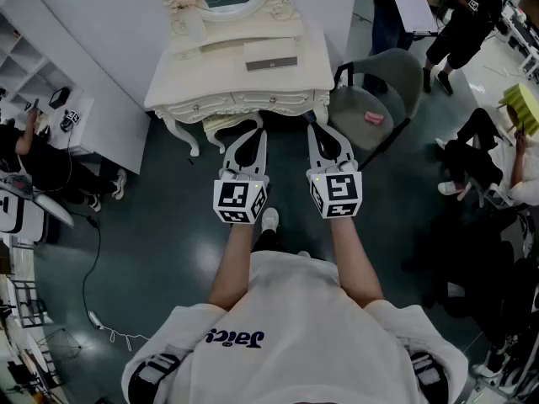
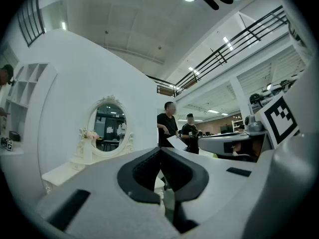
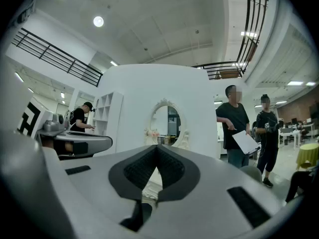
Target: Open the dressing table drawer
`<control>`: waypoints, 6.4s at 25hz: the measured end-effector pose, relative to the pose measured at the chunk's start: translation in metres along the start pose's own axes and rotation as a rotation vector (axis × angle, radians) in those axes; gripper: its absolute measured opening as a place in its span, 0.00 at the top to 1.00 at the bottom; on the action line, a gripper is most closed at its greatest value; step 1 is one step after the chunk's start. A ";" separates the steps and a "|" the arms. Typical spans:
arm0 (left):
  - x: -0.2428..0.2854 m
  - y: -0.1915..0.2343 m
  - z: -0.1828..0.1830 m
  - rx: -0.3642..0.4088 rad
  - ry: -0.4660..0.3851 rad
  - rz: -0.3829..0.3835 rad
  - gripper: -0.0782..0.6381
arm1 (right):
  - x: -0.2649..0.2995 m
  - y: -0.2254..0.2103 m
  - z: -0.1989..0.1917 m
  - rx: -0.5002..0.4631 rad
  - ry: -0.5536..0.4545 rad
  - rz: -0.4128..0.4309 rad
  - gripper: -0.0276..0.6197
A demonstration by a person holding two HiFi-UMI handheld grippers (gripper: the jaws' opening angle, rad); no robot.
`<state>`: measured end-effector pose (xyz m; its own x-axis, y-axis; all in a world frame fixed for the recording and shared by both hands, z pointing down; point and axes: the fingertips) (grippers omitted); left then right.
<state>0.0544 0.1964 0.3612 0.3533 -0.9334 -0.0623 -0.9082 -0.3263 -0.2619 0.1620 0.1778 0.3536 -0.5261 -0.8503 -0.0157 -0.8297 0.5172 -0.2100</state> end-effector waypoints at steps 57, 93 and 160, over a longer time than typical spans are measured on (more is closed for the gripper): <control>0.397 0.240 -0.259 -0.178 0.220 -0.224 0.87 | 0.471 -0.179 -0.265 0.438 0.678 -0.249 0.94; 0.459 0.276 -0.322 -0.226 0.330 -0.167 0.87 | 0.536 -0.209 -0.349 0.426 0.886 -0.231 0.85; 0.351 0.221 -0.295 -0.205 0.339 -0.216 0.87 | 0.426 -0.170 -0.362 0.429 0.838 -0.238 0.84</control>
<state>-0.0879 -0.2476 0.5660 0.4772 -0.8257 0.3008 -0.8596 -0.5098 -0.0356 0.0113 -0.2373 0.7370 -0.4534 -0.4973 0.7397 -0.8804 0.1203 -0.4588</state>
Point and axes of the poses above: the fingertips, and each gripper's own axes: x forward along the fingers, y to its left, z out of its top, and after that the axes turned 15 degrees about x, right-handed
